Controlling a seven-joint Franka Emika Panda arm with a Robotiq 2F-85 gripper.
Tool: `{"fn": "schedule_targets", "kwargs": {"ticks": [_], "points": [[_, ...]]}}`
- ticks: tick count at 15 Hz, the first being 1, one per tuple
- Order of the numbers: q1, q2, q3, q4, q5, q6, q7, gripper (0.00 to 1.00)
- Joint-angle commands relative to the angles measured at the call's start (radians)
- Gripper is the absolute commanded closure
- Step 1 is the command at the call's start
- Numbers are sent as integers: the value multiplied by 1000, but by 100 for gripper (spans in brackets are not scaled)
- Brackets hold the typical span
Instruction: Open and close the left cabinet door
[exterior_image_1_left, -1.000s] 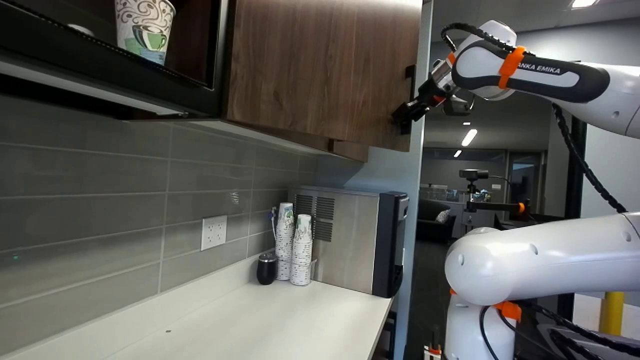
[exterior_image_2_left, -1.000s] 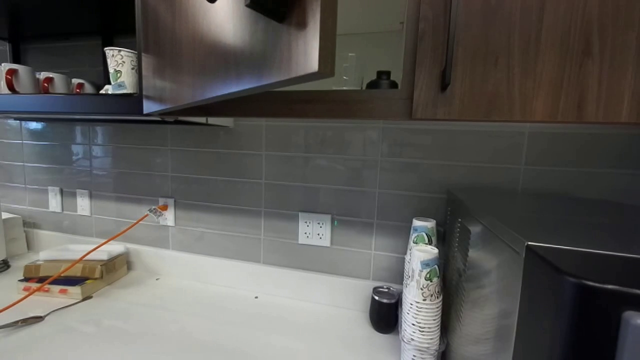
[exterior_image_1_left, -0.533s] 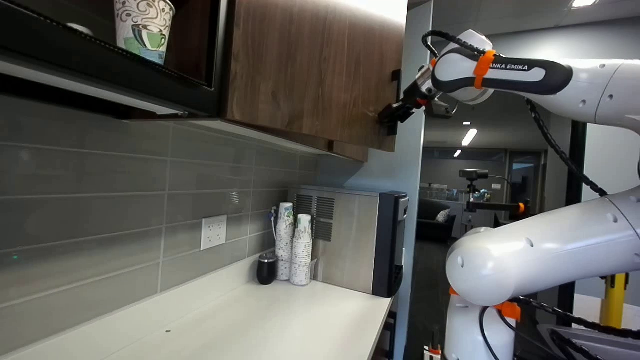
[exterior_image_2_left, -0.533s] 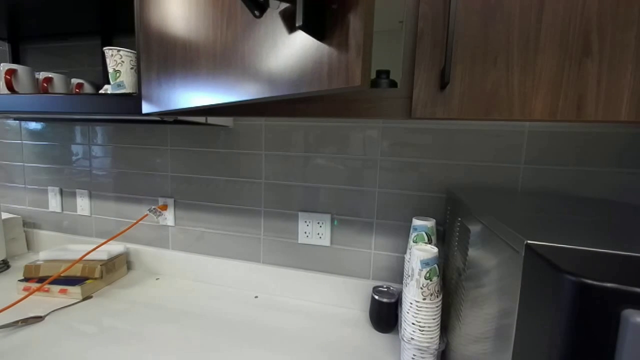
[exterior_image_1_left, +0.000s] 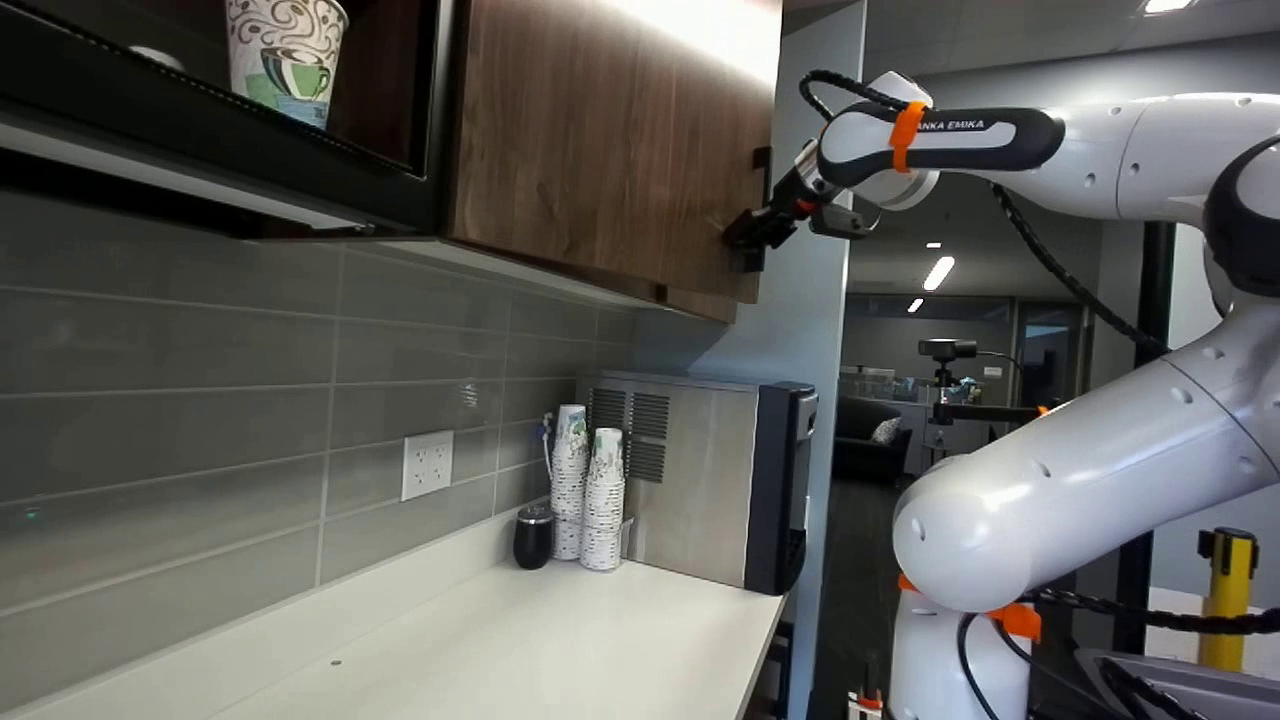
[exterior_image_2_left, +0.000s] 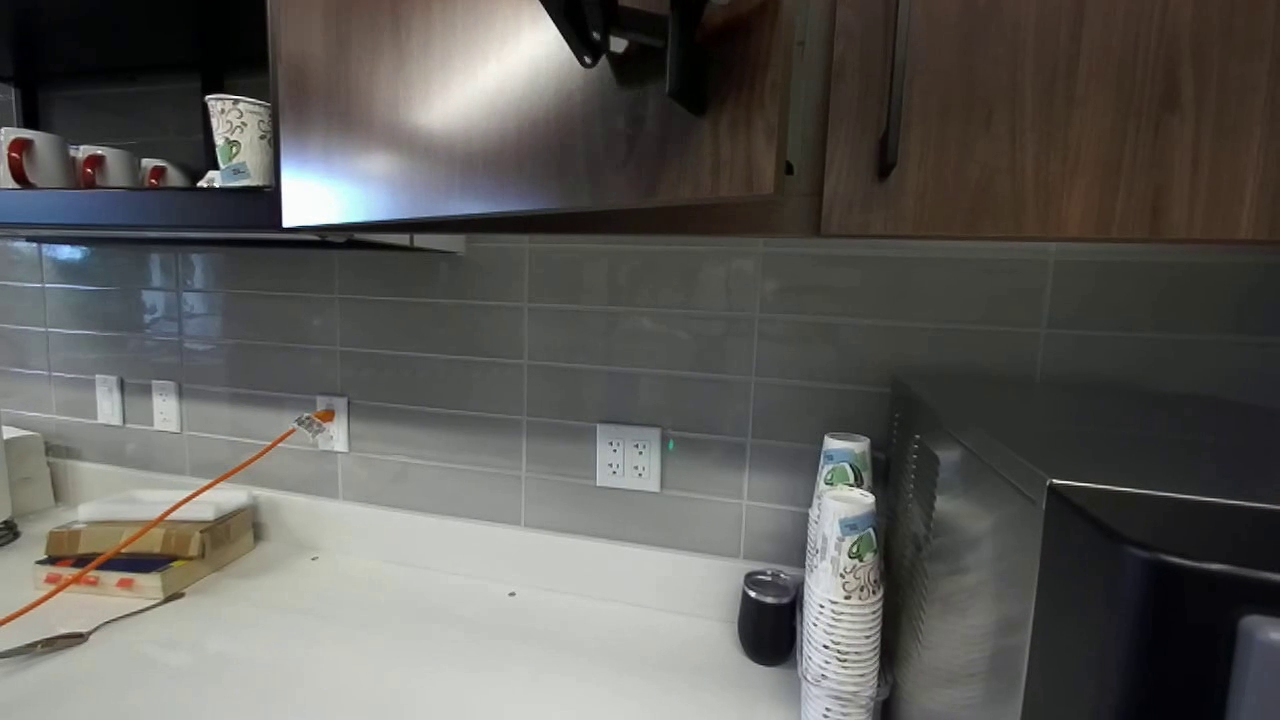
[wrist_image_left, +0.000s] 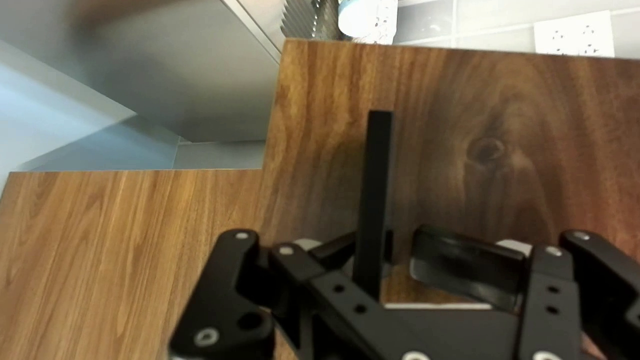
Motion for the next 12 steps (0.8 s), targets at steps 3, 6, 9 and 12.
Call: {"fn": "schedule_targets", "kwargs": {"ticks": [3, 6, 9, 12], "points": [[83, 144, 31, 169, 113, 14, -13, 97], [102, 208, 11, 225, 152, 12, -57, 97], [125, 267, -10, 278, 196, 7, -107, 97], [145, 324, -27, 333, 239, -3, -154, 97]]}}
